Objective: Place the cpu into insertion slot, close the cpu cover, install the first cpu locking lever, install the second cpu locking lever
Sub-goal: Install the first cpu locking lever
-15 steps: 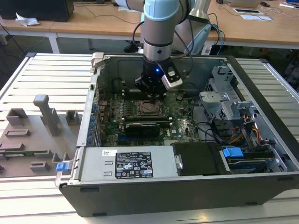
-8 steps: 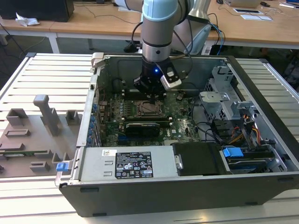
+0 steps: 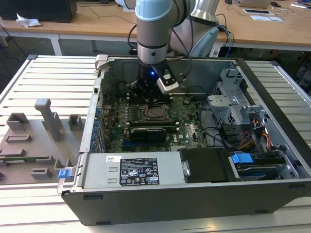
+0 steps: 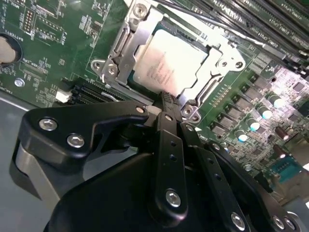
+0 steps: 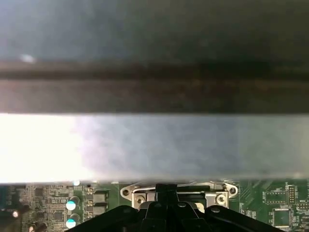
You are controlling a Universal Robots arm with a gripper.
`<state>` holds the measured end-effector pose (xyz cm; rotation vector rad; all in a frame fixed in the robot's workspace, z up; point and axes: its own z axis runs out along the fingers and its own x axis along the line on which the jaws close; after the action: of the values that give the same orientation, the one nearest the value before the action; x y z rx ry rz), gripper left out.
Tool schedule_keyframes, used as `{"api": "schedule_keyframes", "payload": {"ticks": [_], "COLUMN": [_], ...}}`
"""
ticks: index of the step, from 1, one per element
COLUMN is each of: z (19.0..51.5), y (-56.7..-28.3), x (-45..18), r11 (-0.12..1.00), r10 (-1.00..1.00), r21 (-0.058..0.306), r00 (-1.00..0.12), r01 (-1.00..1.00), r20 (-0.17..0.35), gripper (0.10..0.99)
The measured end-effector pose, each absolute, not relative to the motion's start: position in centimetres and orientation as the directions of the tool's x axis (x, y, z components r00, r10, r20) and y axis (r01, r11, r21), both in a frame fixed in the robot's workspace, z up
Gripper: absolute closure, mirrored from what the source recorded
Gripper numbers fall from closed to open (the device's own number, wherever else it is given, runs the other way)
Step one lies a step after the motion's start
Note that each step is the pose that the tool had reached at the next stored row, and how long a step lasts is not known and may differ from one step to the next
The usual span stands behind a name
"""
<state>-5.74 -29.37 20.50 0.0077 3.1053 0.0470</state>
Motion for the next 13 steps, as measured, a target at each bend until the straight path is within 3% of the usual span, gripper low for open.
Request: {"api": "schedule_keyframes", "payload": {"ticks": [13], "z": [20.5], "y": [-27.7], "x": [-4.6], "r11": [1.000], "r10": [0.005], "r21": [0.030], "r00": [-1.000], "r01": [0.004], "r20": [-0.031], "gripper": [0.980]}}
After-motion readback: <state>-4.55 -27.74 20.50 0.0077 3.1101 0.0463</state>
